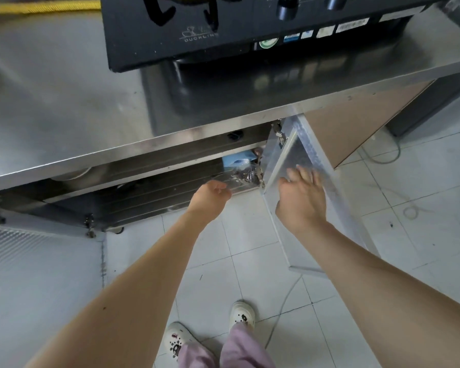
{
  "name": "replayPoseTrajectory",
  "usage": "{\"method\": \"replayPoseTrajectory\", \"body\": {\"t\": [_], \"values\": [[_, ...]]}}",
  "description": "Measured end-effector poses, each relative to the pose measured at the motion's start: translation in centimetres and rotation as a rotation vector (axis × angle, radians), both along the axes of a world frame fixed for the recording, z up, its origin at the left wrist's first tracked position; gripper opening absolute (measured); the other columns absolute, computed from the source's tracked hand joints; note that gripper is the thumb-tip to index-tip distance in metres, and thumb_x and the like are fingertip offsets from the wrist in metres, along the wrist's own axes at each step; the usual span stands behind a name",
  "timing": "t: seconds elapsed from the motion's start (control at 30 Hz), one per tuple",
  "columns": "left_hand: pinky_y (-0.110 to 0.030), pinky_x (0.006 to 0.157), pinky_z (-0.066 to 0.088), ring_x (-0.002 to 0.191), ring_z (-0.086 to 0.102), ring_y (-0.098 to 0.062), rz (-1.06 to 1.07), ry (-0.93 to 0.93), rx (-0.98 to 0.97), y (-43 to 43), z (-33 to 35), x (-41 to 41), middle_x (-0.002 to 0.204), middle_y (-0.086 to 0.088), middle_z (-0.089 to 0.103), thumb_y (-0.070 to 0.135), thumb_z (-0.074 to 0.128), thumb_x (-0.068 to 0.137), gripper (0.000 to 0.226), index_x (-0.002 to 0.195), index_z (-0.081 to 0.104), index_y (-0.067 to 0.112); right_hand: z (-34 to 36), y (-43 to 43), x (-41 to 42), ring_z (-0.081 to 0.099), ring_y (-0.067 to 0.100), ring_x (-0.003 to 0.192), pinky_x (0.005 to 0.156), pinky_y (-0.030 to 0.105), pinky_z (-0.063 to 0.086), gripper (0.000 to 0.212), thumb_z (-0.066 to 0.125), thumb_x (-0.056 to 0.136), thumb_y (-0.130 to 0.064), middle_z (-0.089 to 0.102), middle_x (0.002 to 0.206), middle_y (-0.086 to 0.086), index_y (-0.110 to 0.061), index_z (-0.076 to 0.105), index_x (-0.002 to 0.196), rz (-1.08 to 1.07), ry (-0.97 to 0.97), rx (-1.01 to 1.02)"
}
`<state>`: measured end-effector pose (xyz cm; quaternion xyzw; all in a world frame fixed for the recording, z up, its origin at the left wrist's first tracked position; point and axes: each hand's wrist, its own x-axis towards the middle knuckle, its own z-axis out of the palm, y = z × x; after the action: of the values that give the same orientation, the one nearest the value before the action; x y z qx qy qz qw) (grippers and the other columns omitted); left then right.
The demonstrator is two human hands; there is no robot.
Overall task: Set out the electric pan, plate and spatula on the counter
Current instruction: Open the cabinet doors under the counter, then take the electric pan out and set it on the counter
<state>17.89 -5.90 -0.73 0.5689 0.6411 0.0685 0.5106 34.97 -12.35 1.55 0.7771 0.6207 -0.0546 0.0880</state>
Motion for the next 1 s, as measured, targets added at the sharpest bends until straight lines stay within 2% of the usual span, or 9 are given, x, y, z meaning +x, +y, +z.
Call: {"method": "replayPoseTrajectory", "body": {"t": [0.1, 0.23, 0.33, 0.4, 0.5, 0.6, 0.73, 0.87, 1.0], "values": [[-0.028, 0.082, 0.042, 0.102, 0.054, -0.021, 0.084, -0.034, 0.033, 0.2, 0.0, -1.9, 0.135, -0.008, 0.051, 0.023, 0.054, 0.093, 0.049, 0.139, 0.041, 0.018, 0.4, 2.3, -3.0, 0.053, 0.026, 0.106, 0.095, 0.034, 0.041, 0.027, 0.058, 0.082, -0.014, 0.064, 0.110, 0.005, -0.017, 0.067, 0.108, 0.022, 0.160, 0.072], [-0.030, 0.087, 0.046, 0.110, 0.056, -0.023, 0.222, -0.041, 0.089, 0.7, -0.4, -5.6, 0.135, -0.008, 0.051, 0.024, 0.057, 0.091, 0.051, 0.138, 0.041, 0.019, 0.2, 4.7, -7.9, 0.059, 0.027, 0.099, 0.071, 0.028, 0.042, 0.026, 0.057, 0.083, -0.007, 0.068, 0.104, 0.005, -0.017, 0.071, 0.103, 0.016, 0.383, 0.128], [-0.027, 0.079, 0.044, 0.105, 0.057, -0.020, 0.317, -0.046, 0.111, 0.7, -0.6, -8.8, 0.134, -0.006, 0.052, 0.024, 0.058, 0.090, 0.052, 0.139, 0.040, 0.021, -0.2, 5.9, -11.3, 0.058, 0.025, 0.104, 0.073, 0.029, 0.045, 0.031, 0.055, 0.083, -0.008, 0.068, 0.109, 0.003, -0.021, 0.070, 0.107, 0.019, 0.507, 0.093], [-0.028, 0.080, 0.043, 0.105, 0.058, -0.020, 0.380, -0.048, 0.134, 0.7, -0.6, -10.9, 0.133, -0.005, 0.052, 0.025, 0.058, 0.089, 0.054, 0.140, 0.037, 0.023, -0.6, 6.6, -13.2, 0.058, 0.024, 0.107, 0.075, 0.029, 0.046, 0.032, 0.053, 0.084, -0.009, 0.067, 0.112, 0.000, -0.023, 0.070, 0.107, 0.015, 0.569, 0.062], [-0.025, 0.078, 0.041, 0.099, 0.056, -0.015, 0.469, -0.052, 0.167, 0.6, -0.9, -15.0, 0.132, -0.003, 0.052, 0.027, 0.058, 0.089, 0.055, 0.139, 0.037, 0.025, -1.2, 7.7, -17.2, 0.058, 0.022, 0.106, 0.069, 0.025, 0.040, 0.031, 0.051, 0.085, -0.010, 0.069, 0.110, -0.003, -0.026, 0.070, 0.105, 0.025, 0.621, 0.027], [-0.019, 0.069, 0.041, 0.090, 0.056, -0.008, 0.539, -0.054, 0.183, 0.5, -1.4, -18.6, 0.130, -0.002, 0.053, 0.027, 0.059, 0.088, 0.054, 0.138, 0.038, 0.026, -1.8, 8.3, -20.8, 0.061, 0.022, 0.101, 0.068, 0.022, 0.038, 0.031, 0.051, 0.085, -0.011, 0.071, 0.106, -0.004, -0.026, 0.072, 0.102, 0.046, 0.672, 0.003], [-0.024, 0.080, 0.041, 0.099, 0.056, -0.013, 0.622, -0.059, 0.179, 0.6, -3.0, -23.7, 0.131, -0.003, 0.053, 0.026, 0.060, 0.088, 0.052, 0.136, 0.042, 0.025, -3.4, 9.3, -26.1, 0.060, 0.020, 0.102, 0.070, 0.023, 0.039, 0.031, 0.049, 0.086, -0.012, 0.071, 0.105, -0.007, -0.026, 0.071, 0.101, 0.100, 0.696, -0.030], [-0.024, 0.084, 0.040, 0.113, 0.056, -0.017, 0.655, -0.058, 0.189, 1.7, -5.5, -28.3, 0.131, -0.003, 0.054, 0.026, 0.061, 0.088, 0.048, 0.134, 0.046, 0.024, -5.9, 10.6, -31.0, 0.062, 0.017, 0.100, 0.073, 0.022, 0.041, 0.029, 0.050, 0.086, -0.013, 0.071, 0.106, -0.006, -0.025, 0.071, 0.102, 0.099, 0.738, -0.047], [-0.027, 0.092, 0.044, 0.114, 0.055, -0.014, 0.643, -0.060, 0.202, 3.6, -8.5, -32.1, 0.130, 0.000, 0.057, 0.028, 0.061, 0.087, 0.045, 0.131, 0.050, 0.023, -8.9, 11.8, -34.9, 0.063, 0.017, 0.101, 0.080, 0.026, 0.048, 0.027, 0.051, 0.088, -0.014, 0.071, 0.107, -0.006, -0.026, 0.070, 0.103, 0.069, 0.746, -0.045]]}}
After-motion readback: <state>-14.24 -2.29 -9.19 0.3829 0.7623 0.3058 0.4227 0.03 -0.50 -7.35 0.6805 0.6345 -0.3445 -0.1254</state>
